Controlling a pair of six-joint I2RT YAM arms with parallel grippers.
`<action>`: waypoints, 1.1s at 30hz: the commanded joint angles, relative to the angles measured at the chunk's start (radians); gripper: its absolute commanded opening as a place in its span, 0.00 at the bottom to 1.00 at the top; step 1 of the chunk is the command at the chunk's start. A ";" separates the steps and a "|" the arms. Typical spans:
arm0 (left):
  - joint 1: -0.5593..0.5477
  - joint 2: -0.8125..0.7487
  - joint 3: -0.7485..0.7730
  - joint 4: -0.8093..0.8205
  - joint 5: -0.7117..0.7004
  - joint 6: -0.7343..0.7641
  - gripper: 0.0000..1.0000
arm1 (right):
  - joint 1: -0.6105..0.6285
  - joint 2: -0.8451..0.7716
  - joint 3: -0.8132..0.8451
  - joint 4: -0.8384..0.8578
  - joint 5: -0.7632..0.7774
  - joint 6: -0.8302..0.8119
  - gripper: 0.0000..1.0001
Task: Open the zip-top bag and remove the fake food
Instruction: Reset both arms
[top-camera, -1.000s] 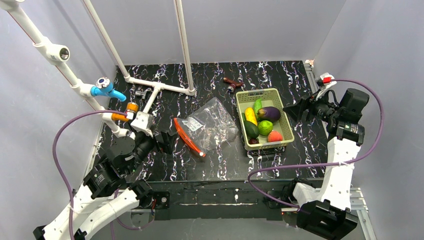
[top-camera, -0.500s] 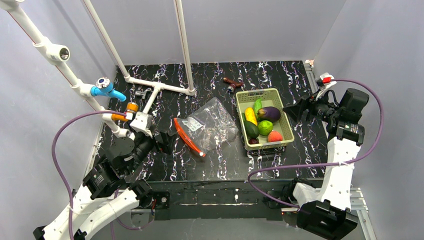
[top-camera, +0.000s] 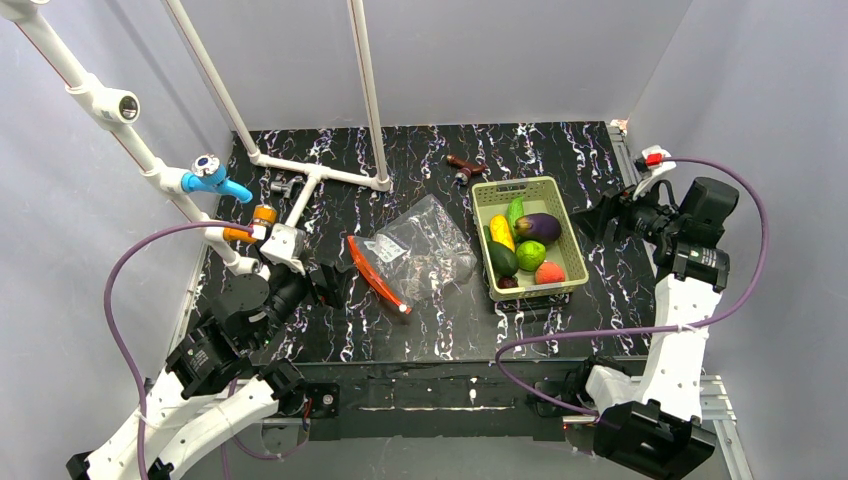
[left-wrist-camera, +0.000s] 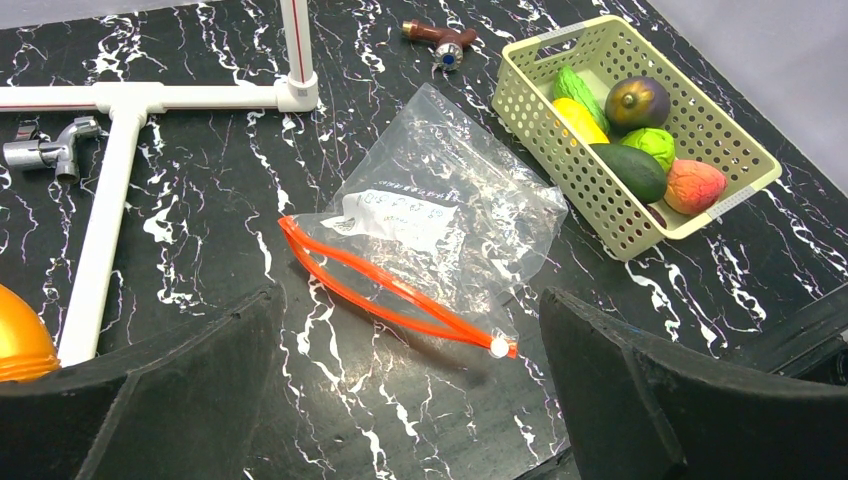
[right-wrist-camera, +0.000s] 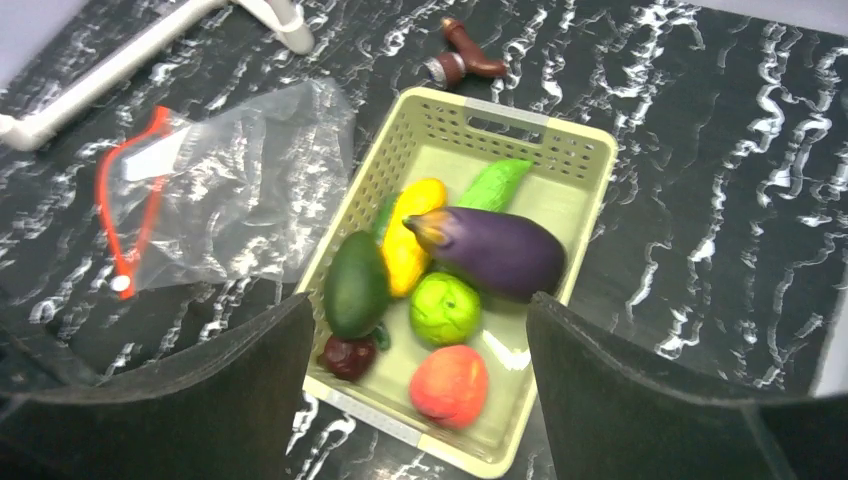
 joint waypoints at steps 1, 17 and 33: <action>0.004 -0.008 -0.005 0.008 -0.005 0.009 1.00 | -0.004 -0.011 0.000 0.008 -0.094 -0.005 0.84; 0.004 -0.007 -0.007 0.007 -0.010 0.011 1.00 | -0.003 -0.013 -0.003 0.012 -0.102 -0.005 0.84; 0.004 -0.007 -0.007 0.005 -0.012 0.011 0.99 | -0.002 -0.014 -0.005 0.015 0.390 -0.005 0.84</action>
